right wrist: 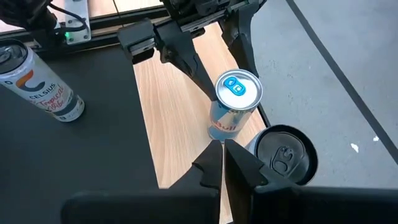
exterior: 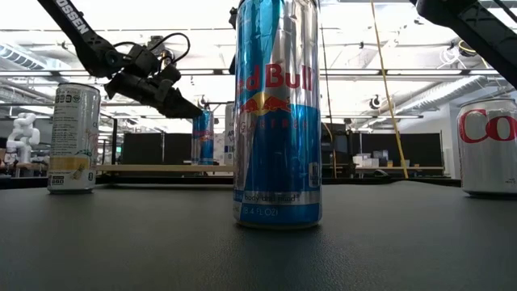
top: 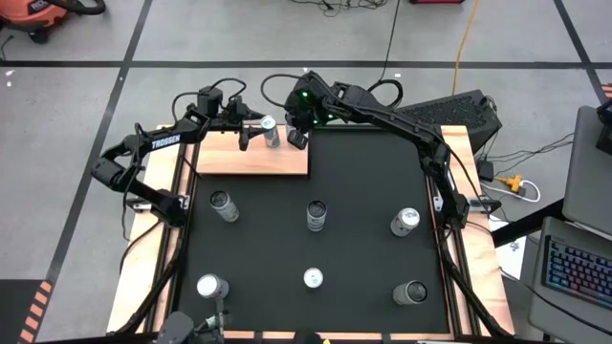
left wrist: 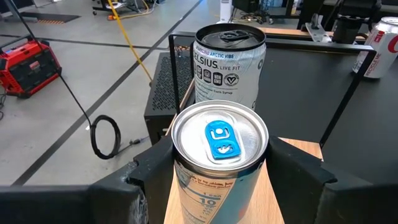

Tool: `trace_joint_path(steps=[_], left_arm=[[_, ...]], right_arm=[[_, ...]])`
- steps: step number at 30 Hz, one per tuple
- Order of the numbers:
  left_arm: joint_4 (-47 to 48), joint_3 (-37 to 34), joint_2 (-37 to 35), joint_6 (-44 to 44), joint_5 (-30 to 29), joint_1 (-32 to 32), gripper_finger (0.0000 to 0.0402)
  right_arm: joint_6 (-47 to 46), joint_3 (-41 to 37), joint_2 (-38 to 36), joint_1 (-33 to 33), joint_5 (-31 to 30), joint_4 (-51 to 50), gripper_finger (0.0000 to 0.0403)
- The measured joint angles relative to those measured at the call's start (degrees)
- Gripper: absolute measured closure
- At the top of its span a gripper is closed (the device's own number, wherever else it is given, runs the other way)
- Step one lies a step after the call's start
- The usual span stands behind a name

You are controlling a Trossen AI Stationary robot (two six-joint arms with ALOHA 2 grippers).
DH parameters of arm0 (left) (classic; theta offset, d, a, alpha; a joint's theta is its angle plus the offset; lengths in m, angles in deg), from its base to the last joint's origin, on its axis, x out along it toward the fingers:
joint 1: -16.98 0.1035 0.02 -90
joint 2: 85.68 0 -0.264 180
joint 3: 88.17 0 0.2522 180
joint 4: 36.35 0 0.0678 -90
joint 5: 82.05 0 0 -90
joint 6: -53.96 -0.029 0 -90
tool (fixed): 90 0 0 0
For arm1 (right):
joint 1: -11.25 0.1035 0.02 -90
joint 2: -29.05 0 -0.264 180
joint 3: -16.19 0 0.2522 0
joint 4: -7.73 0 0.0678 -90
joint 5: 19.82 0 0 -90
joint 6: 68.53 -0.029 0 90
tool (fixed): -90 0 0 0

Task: Place canned beverage on shelf
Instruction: Put the top blue soda can on the shelf

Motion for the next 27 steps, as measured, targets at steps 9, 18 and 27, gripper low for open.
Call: trace_joint_path(steps=[9, 18, 27], left_arm=[[0.1, 0.0, 0.0, 0.1, 0.0, 0.0, 0.0179], [0.0, -0.1, 0.0, 0.2, 0.0, 0.0, 0.0179], [-0.1, -0.1, 0.0, 1.2, -0.2, 0.1, 0.0179]], right_arm=[[-0.1, 0.0, 0.0, 0.0, 0.0, 0.0, 0.0403], [-0.1, 0.0, 0.0, 0.0, 0.0, 0.0, 0.0403], [-0.1, 0.0, 0.0, 0.0, 0.0, 0.0, 0.0403]])
